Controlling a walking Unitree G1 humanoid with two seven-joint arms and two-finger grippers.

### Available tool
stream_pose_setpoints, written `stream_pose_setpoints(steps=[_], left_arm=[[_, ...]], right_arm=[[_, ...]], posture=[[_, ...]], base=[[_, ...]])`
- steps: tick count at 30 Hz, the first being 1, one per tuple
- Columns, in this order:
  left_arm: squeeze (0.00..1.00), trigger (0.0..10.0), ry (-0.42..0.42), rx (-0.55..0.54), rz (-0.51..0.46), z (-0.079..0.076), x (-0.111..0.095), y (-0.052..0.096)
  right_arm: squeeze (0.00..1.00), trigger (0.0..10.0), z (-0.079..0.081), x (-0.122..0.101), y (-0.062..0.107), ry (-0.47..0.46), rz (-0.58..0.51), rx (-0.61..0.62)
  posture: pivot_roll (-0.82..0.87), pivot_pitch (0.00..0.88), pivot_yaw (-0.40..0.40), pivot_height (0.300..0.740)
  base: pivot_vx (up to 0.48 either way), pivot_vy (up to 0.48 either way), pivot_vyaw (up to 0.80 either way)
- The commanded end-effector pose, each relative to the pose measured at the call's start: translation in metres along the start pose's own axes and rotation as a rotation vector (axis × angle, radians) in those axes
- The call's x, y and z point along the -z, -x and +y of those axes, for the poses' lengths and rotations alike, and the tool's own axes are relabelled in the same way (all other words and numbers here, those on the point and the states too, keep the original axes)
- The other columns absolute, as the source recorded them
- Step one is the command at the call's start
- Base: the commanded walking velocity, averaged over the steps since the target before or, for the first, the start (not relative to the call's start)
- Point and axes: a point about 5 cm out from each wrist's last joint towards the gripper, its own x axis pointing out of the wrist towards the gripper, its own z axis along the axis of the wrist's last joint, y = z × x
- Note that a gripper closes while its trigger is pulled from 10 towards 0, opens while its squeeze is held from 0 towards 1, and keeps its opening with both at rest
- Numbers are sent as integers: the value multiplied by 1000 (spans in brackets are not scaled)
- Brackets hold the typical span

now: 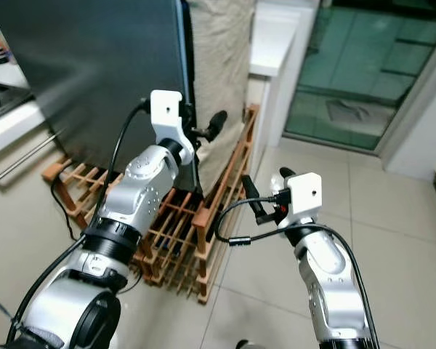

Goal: Restocking fridge

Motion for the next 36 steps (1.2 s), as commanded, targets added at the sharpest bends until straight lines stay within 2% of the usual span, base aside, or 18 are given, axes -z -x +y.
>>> stream_pose_setpoints(steps=[1, 5, 7, 13, 17, 28, 33, 36], left_arm=[[0, 10000, 19, 4, 10, -5, -1, -4], [0, 10000, 43, -26, 13, 2, 1, -1], [0, 10000, 30, -41, 12, 10, 3, 3], [0, 10000, -10, -39, -10, 13, 2, 10], [0, 10000, -22, 5, -56, 6, -3, 14], [0, 10000, -50, 137, -72, -15, -13, 18], [0, 10000, -69, 149, -67, -19, -11, 18], [0, 10000, -105, 148, -53, -26, -3, 12]], right_arm=[[0, 10000, -1, -5, -1, 14, -14, 8], [0, 10000, -1, -4, -2, 12, -12, 11], [0, 10000, -2, -3, -1, 11, -10, 18], [0, 10000, -2, -3, 0, 10, -9, 24], [0, 10000, -2, -3, 1, 10, -11, 23], [0, 10000, -1, -4, 1, 14, -11, 17], [0, 10000, -1, -3, 2, 13, -9, 17], [0, 10000, 1, -3, 0, 11, -9, 12]], posture=[[-152, 0, 46, 740], [-150, 0, 49, 740], [-146, 0, 48, 740], [-139, 0, 46, 740], [-137, 0, 44, 740], [-144, 0, 45, 740], [-144, 0, 45, 740], [-141, 0, 44, 740]], base=[[0, 0, 0], [0, 0, 0], [0, 0, 0], [0, 0, 0], [0, 0, 0], [0, 0, 0], [0, 0, 0], [0, 0, 0]])
